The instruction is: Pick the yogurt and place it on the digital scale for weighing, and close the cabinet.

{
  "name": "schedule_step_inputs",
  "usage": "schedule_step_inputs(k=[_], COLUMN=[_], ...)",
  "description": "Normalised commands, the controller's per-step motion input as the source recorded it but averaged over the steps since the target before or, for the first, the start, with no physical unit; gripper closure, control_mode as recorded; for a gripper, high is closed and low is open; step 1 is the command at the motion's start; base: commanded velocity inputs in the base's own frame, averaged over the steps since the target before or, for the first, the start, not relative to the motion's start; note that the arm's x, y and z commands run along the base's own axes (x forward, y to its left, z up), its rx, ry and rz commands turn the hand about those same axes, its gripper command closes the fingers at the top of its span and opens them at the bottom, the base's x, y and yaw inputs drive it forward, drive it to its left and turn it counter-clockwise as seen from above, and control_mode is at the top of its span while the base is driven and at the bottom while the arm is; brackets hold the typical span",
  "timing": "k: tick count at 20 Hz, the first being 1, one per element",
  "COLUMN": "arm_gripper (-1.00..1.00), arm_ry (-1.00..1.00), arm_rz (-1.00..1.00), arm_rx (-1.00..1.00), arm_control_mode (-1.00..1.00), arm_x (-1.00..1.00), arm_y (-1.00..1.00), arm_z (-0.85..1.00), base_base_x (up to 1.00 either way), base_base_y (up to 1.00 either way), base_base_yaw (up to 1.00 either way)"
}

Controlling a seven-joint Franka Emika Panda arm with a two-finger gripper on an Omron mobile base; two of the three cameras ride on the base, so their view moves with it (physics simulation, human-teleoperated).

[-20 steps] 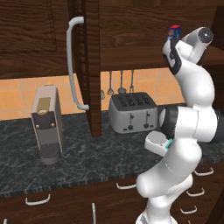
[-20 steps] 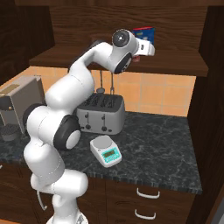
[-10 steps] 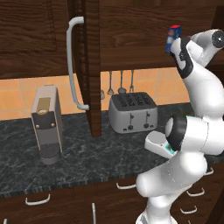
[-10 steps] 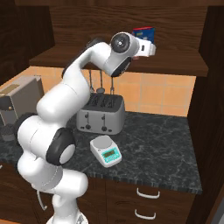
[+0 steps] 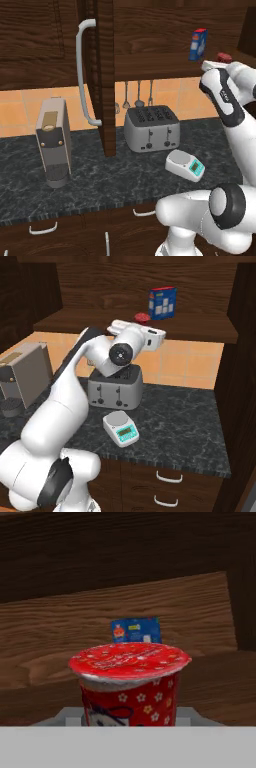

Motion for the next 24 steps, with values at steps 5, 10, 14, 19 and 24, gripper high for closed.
schedule_step_inputs(k=[5,10,14,19,24], arm_gripper=[1.0,1.0,1.0,1.0,1.0], arm_ry=[0.1,0.05,0.0,0.0,0.04], arm_rz=[0.17,0.43,0.5,0.48,0.44], arm_rx=[0.15,0.01,-0.13,-0.13,-0.1], arm_control_mode=[-1.0,-1.0,-1.0,-1.0,-1.0], arm_x=[-1.0,-0.84,-0.2,0.47,0.5], arm_y=[-0.05,-0.02,0.04,0.07,0.11], arm_z=[-0.23,-0.87,-1.0,-1.0,-0.97], base_base_x=[0.0,0.0,0.0,0.0,0.0], base_base_y=[0.0,0.0,0.0,0.0,0.0], base_base_yaw=[0.0,0.0,0.0,0.0,0.0])
